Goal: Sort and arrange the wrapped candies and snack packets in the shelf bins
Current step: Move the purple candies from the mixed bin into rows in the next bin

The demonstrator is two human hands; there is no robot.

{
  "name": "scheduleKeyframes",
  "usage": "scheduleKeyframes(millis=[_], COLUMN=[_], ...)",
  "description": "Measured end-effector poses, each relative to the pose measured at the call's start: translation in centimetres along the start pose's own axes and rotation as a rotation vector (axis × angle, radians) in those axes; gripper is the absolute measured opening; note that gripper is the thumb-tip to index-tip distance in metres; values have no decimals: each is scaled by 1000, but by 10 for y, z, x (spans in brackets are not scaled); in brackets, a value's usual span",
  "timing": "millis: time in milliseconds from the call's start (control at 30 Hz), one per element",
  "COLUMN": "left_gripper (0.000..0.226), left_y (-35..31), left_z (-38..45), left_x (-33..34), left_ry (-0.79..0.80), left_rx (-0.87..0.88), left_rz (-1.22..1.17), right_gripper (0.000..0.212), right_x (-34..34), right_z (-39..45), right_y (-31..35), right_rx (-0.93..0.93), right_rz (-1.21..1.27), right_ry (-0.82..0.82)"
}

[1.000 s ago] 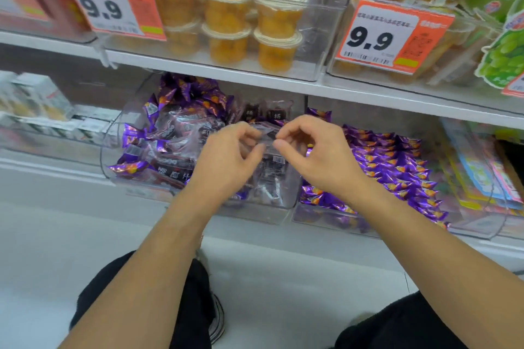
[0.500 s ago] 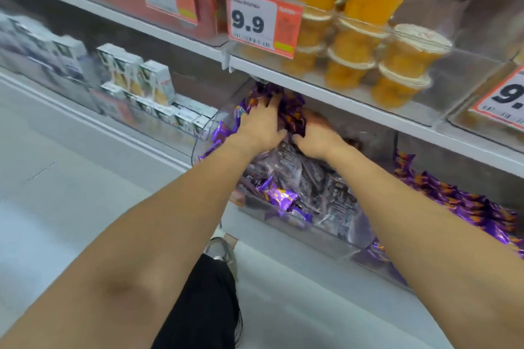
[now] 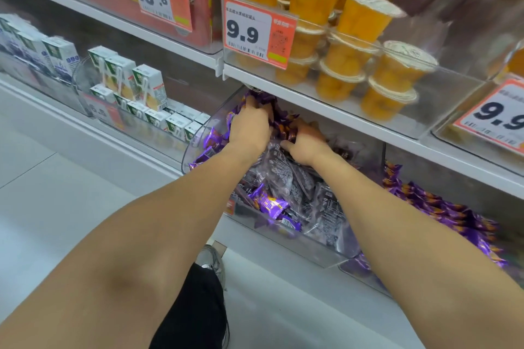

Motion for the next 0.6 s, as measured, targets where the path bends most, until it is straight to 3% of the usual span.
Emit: scheduleKeyframes(millis=[100, 200, 267, 400, 533, 600], left_gripper=[30, 22, 16, 19, 13, 9], left_y=[-16, -24, -26, -29, -32, -35], left_z=[2, 0, -4, -15, -38, -52], left_x=[-8, -10, -12, -16, -24, -24], left_ry=[-68, -46, -43, -12, -10, 6], left_rx=[117, 186, 198, 150, 59, 5], left_rz=[190, 92, 33, -144, -355, -509], right_gripper=[41, 22, 26, 55, 31, 31], right_x=[-3, -12, -20, -32, -36, -40], right_z=[-4, -9, -15, -29, -45, -59], right_y=[3, -8, -16, -17, -11, -13], right_rx=[-37, 33, 93, 131, 86, 38], right_rz=[29, 180, 281, 351, 439, 506], right_ry=[-47, -94, -149, -199, -122, -130])
Point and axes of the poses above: each hand's wrist, its own z-axis towards the middle knuckle, its own x-axis out of the palm, y = z × x, the point moved 9 cm from there along z, towards the middle knuckle, and after that the axes turned 2 degrees about x, right-handed, at the moved point
